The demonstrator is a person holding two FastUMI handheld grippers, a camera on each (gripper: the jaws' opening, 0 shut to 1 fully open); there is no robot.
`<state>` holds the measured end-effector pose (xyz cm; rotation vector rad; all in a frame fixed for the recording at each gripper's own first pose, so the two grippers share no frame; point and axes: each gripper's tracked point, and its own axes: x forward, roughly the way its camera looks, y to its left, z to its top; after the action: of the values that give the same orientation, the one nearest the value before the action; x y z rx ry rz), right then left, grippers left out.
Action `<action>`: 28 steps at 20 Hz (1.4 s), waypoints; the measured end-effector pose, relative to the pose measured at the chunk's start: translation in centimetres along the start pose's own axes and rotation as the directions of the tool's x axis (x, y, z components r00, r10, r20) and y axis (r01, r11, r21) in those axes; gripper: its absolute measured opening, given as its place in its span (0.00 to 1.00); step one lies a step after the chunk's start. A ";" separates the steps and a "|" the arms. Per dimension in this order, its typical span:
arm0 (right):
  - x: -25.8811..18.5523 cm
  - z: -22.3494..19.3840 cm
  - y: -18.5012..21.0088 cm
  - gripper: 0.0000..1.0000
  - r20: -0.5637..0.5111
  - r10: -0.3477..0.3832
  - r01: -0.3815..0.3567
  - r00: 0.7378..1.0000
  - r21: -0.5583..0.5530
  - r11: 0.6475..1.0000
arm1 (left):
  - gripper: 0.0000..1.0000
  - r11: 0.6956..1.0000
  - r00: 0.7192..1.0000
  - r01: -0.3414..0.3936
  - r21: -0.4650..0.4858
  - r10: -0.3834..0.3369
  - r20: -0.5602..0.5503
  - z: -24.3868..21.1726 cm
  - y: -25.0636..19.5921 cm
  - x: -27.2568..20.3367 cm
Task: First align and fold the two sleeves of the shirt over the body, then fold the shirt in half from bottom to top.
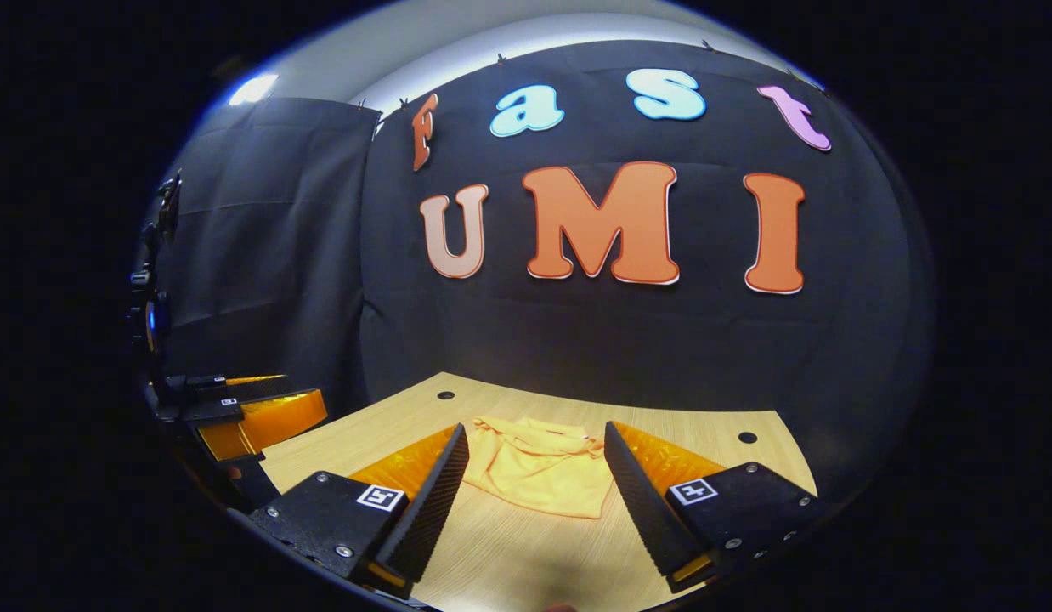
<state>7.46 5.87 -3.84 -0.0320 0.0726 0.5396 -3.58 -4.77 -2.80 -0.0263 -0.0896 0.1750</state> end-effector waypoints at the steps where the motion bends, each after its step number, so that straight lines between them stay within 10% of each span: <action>1: 0.0 0.2 0.6 0.98 0.012 -0.001 0.001 1.000 -0.007 1.000 | 0.98 1.000 1.000 0.004 0.014 -0.004 0.008 0.3 -0.1 -0.5; 28: -4.1 -0.7 0.8 0.98 0.017 -0.139 0.138 0.990 0.006 0.990 | 0.98 0.977 0.980 0.198 0.081 -0.196 -0.029 -1.9 -3.5 0.2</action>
<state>3.53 4.39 -4.19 -0.0277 0.0544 0.4008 -2.58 -8.20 -4.55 0.0638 -0.0632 -0.0204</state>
